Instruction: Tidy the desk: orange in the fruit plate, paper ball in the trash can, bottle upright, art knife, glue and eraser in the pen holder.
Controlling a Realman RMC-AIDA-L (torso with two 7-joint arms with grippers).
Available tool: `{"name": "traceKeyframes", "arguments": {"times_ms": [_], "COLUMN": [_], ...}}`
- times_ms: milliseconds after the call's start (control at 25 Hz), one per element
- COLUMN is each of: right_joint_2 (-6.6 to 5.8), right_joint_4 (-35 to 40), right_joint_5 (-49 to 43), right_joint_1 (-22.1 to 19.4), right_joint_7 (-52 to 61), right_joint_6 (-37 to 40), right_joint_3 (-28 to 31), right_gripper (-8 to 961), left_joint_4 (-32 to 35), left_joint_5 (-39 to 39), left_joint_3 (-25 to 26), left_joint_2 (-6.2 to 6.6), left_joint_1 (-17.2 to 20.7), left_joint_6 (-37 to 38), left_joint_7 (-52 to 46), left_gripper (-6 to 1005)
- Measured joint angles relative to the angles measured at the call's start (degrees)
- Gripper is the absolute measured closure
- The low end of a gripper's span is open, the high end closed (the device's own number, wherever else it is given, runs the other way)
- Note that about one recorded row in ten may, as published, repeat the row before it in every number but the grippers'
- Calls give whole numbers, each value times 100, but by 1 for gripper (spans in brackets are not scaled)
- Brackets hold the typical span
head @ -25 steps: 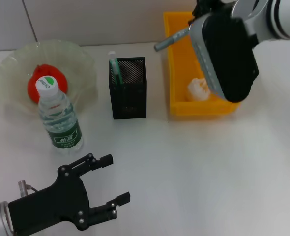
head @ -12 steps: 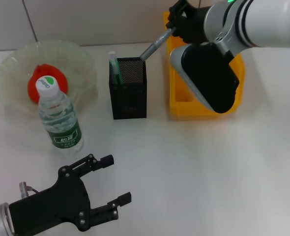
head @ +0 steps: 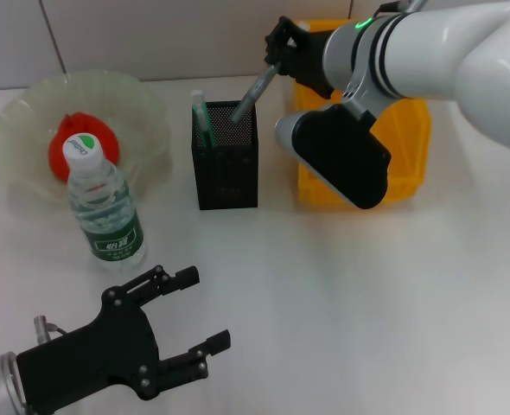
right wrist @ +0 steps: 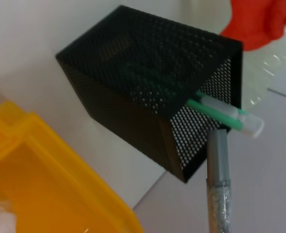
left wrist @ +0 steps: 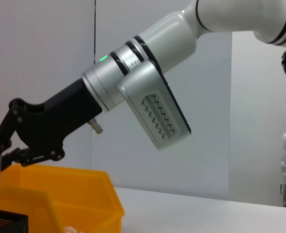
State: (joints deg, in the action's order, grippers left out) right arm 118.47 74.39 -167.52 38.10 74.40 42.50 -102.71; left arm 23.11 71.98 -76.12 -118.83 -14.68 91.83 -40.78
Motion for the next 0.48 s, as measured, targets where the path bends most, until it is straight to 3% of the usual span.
{"name": "traceKeyframes", "arguments": {"times_ms": [480], "right_joint_2": [37], "right_joint_4": [-380], "right_joint_5": [0], "right_joint_1": [264], "right_joint_7": [-62], "right_joint_6": [-141], "right_joint_3": [-225], "right_gripper": [817], "left_joint_4": [-1], "left_joint_5": [-53], "left_joint_3": [1], "left_joint_2": [9], "left_joint_1": [6], "left_joint_6": [-11], "left_joint_7": [14], "left_gripper": [198]}}
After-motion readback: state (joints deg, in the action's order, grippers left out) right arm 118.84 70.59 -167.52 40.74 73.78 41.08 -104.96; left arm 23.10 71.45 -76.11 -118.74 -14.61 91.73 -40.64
